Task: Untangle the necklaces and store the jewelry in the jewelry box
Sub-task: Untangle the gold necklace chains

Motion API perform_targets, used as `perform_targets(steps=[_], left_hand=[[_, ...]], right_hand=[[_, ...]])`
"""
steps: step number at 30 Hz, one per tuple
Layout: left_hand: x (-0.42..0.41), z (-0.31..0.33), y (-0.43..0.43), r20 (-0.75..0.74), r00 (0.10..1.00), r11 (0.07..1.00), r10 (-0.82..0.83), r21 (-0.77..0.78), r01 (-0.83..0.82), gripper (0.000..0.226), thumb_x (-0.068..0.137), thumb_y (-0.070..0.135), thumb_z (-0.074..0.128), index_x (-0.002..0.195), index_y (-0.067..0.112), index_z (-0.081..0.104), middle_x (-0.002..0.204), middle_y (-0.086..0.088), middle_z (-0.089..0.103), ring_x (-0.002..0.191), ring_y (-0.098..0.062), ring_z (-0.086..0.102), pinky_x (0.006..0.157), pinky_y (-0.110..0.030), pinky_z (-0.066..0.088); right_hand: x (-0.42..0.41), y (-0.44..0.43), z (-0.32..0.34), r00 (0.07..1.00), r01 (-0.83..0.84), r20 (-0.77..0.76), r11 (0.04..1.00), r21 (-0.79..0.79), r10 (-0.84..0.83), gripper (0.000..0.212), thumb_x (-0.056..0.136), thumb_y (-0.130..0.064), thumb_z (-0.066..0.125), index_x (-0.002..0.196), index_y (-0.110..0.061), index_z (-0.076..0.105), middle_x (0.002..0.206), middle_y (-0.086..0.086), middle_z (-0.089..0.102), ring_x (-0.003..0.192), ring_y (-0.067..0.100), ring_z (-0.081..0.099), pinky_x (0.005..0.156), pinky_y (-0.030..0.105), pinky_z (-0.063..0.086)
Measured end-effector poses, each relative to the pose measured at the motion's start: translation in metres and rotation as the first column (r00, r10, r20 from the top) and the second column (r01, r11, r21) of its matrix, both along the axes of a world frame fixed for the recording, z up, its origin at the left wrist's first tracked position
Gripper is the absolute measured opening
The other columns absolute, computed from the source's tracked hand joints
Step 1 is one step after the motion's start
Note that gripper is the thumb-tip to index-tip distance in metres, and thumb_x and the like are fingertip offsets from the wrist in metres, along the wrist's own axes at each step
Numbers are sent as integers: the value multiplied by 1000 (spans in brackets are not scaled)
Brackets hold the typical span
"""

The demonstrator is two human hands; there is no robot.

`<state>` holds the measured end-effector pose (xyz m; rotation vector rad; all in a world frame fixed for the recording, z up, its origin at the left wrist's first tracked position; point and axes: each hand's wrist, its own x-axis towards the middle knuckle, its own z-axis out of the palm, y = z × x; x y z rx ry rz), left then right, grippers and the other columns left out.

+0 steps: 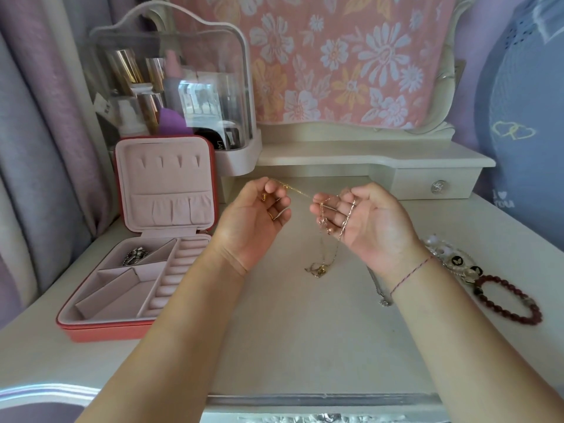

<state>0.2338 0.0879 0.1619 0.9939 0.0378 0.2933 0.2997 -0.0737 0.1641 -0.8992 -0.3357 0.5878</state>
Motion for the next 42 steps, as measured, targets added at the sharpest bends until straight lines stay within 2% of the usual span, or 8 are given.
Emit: perform_targets(steps=[10,18,21,24,29,34,37,42], left_hand=[[1,-3,-1,12,1000,999,3,-40,-3,25,103,24,39,82,19,52,85,0,63,87,-18,64,92,-36,51],[4,-8,-7,-219,975,988,23,153,12,24,102,21,42,84,15,57,83,-1,66,80,-17,66,82,-32,53],[3,-10,-11,-297,955,968,-23,233,96,19,101,17,42,98,9,59,91,-5,65,77,-17,67,85,-33,52],[0,-9,-15,-335,937,943,-102,268,198,19,100,15,43,89,11,58,95,-7,69,81,-24,70,87,-36,53],[1,-8,-13,-341,937,941,-75,287,179,16,99,19,47,89,12,57,81,-3,69,53,-13,58,65,-28,49],[0,-7,-12,-318,944,927,-92,317,198,25,99,23,49,117,9,57,91,-5,67,41,-7,40,50,-21,42],[-1,-8,-12,-348,932,915,-98,336,222,20,98,25,50,111,14,60,100,-6,66,37,-5,27,45,-18,34],[0,-10,-10,-315,947,895,67,438,82,9,94,24,60,95,17,65,78,3,50,45,-5,30,42,-15,20]], right_hand=[[-3,2,1,991,39,135,995,-91,-26,26,94,-15,38,69,-16,45,93,11,71,79,17,64,69,27,45],[-5,3,-1,979,-35,200,997,-63,47,11,89,-16,51,79,-14,55,94,11,72,84,20,68,65,25,55],[-5,3,-3,965,-21,257,993,-117,50,8,78,-23,58,79,-16,59,99,10,72,85,17,65,66,23,50],[-4,4,-5,954,37,298,985,-171,16,10,74,-25,61,77,-16,64,98,3,70,80,11,57,66,21,42],[-2,4,-5,963,40,268,990,-138,-1,9,78,-23,60,77,-15,62,83,0,62,69,10,55,63,23,37],[-2,3,-3,971,46,236,995,-85,-25,18,94,-16,47,78,-15,55,78,3,65,67,13,61,65,24,43],[-2,3,-3,974,67,218,996,-50,-55,20,96,-15,45,79,-16,53,78,4,67,68,14,63,65,25,45],[0,1,-3,968,150,211,988,-46,-137,23,100,-16,40,79,-18,50,79,2,68,68,12,63,65,25,42]])
